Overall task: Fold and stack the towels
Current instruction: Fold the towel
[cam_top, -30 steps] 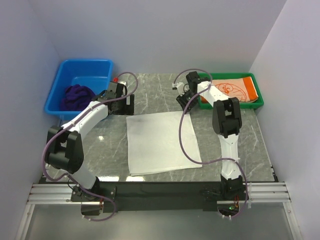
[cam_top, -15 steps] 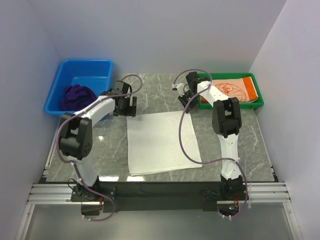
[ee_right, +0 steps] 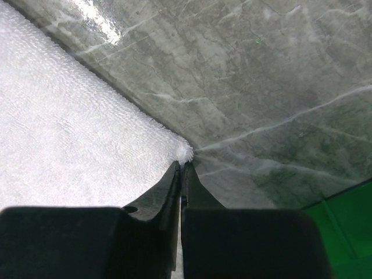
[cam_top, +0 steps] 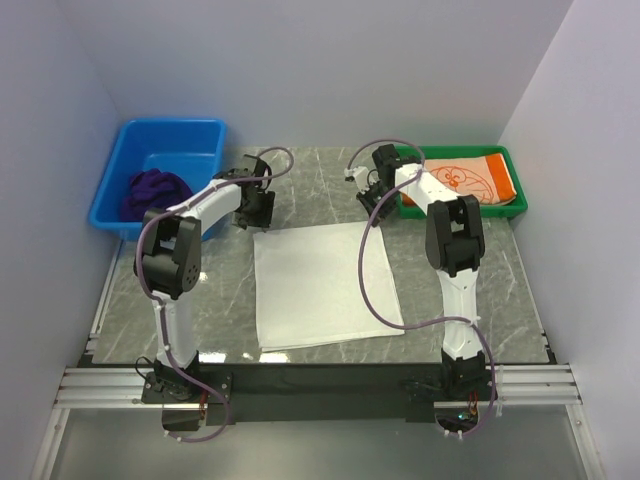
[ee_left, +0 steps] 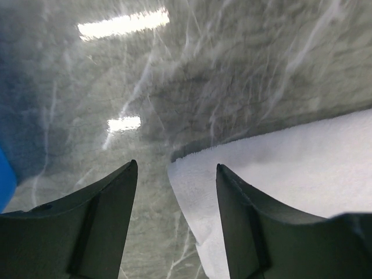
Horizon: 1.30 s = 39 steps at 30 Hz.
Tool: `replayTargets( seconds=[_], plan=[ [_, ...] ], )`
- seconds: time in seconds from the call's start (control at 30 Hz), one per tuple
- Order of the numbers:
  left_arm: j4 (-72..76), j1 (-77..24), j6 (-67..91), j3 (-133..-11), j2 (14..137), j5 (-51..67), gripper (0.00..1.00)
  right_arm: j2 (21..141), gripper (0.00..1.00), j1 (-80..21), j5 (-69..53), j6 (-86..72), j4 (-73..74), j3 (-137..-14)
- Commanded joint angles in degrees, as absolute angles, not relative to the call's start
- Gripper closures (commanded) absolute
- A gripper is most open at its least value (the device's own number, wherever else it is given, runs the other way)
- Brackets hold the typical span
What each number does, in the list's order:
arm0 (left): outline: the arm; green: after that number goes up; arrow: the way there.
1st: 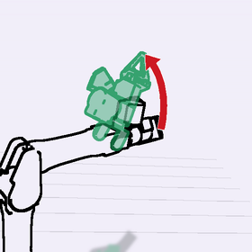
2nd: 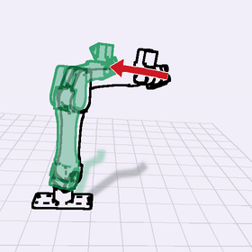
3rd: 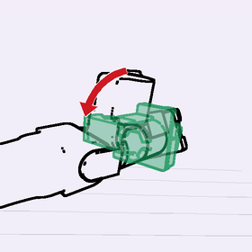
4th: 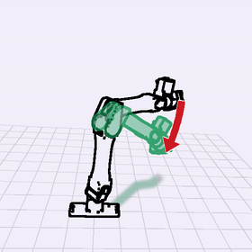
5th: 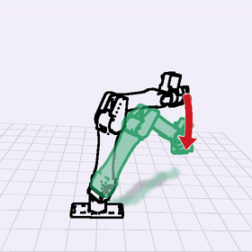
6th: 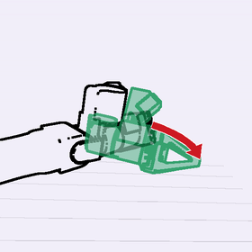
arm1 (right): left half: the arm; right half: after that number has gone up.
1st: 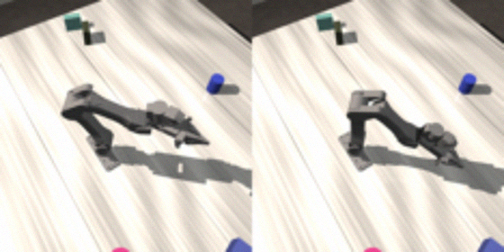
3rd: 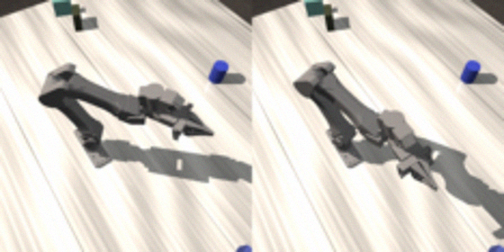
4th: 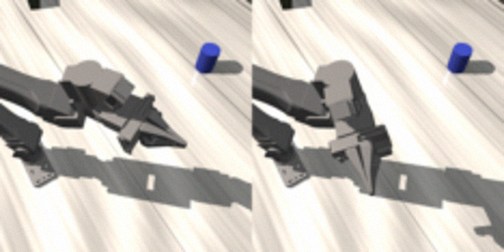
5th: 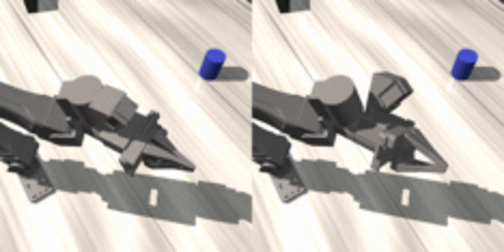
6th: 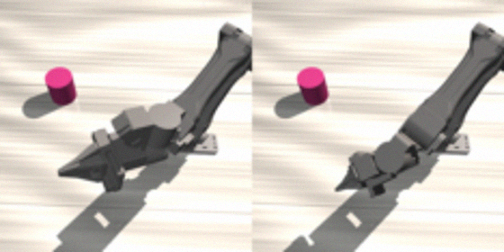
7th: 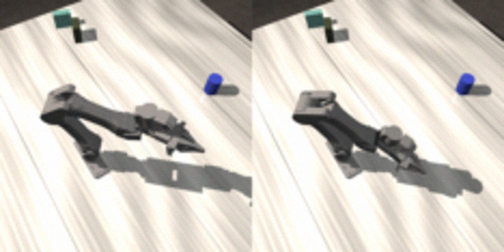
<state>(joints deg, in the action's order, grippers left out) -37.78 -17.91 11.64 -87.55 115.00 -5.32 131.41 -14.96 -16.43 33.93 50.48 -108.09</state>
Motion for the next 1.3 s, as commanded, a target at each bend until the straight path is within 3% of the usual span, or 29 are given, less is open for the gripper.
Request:
replayTargets(
  seconds=[0.0, 0.53, 0.73, 0.83, 1.0, 1.17, 1.27],
  plan=[
    [-39.11, -17.49, 9.06, -88.16, 115.14, -2.38, 0.38, 129.73, 1.0, -15.03, -16.08, 33.75, 49.13, -106.0],
    [-38.41, -16.08, 8.7, -88.68, 119.88, -2.64, 0.41, 128.5, 1.0, -15.03, -16.0, 32.52, 46.06, -103.89],
    [-39.2, -15.29, 9.32, -87.98, 122.96, -1.06, 0.48, 127.79, 1.0, -15.03, -15.91, 32.26, 45.18, -102.66],
    [-39.2, -14.86, 9.32, -86.84, 124.01, -1.4, 0.6, 127.71, 1.0, -15.03, -15.91, 32.17, 45.17, -102.57],
    [-39.29, -14.33, 9.4, -86.75, 125.15, -1.14, 0.68, 127.53, 1.0, -14.94, -15.29, 32.26, 44.83, -102.13],
    [-39.46, -13.19, 9.75, -86.75, 126.3, -1.06, 0.61, 127.44, 1.0, -14.94, -14.94, 32.26, 44.83, -101.95],
    [-39.46, -12.39, 9.75, -86.66, 126.39, -0.62, 0.63, 127.35, 1.0, -14.94, -14.94, 32.26, 44.74, -101.87]
  ],
)
